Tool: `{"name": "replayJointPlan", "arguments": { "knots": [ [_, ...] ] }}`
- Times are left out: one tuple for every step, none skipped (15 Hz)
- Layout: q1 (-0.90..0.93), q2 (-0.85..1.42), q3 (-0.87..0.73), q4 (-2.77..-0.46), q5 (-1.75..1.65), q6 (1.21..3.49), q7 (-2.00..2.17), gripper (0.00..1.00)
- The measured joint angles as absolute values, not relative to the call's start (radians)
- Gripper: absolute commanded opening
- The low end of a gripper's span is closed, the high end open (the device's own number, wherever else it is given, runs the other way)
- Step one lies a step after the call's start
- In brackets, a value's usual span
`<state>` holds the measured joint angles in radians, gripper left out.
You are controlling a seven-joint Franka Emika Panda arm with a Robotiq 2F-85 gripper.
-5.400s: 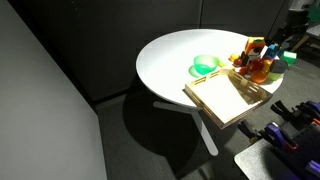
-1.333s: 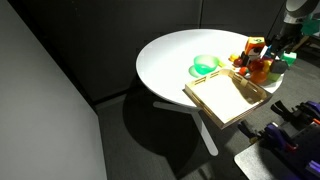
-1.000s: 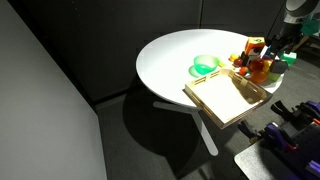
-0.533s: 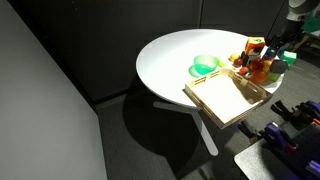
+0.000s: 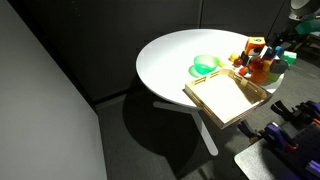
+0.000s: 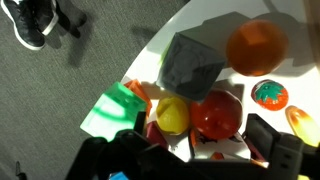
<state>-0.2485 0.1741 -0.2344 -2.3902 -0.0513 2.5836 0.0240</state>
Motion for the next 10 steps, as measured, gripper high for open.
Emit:
{"name": "replayJointPlan", "arguments": {
  "knots": [
    [-0.248, 0.174, -0.235, -2.393, -0.051, 2.593, 0.051, 1.0],
    [-0.248, 0.174, -0.236, -2.396, -0.051, 2.602, 0.078, 1.0],
    [-0.247, 0.174, -0.237, -2.399, -0.051, 2.609, 0.102, 1.0],
    [-0.245, 0.174, -0.238, -2.403, -0.051, 2.615, 0.126, 1.0],
    [-0.241, 0.173, -0.239, -2.408, -0.051, 2.623, 0.149, 1.0],
    [-0.235, 0.173, -0.24, -2.413, -0.051, 2.631, 0.171, 1.0],
    [-0.228, 0.173, -0.242, -2.417, -0.051, 2.64, 0.195, 1.0],
    [-0.221, 0.173, -0.243, -2.42, -0.051, 2.646, 0.216, 1.0],
    [-0.215, 0.173, -0.244, -2.423, -0.051, 2.65, 0.236, 1.0],
    [-0.209, 0.173, -0.246, -2.425, -0.051, 2.652, 0.254, 1.0]
  ]
}}
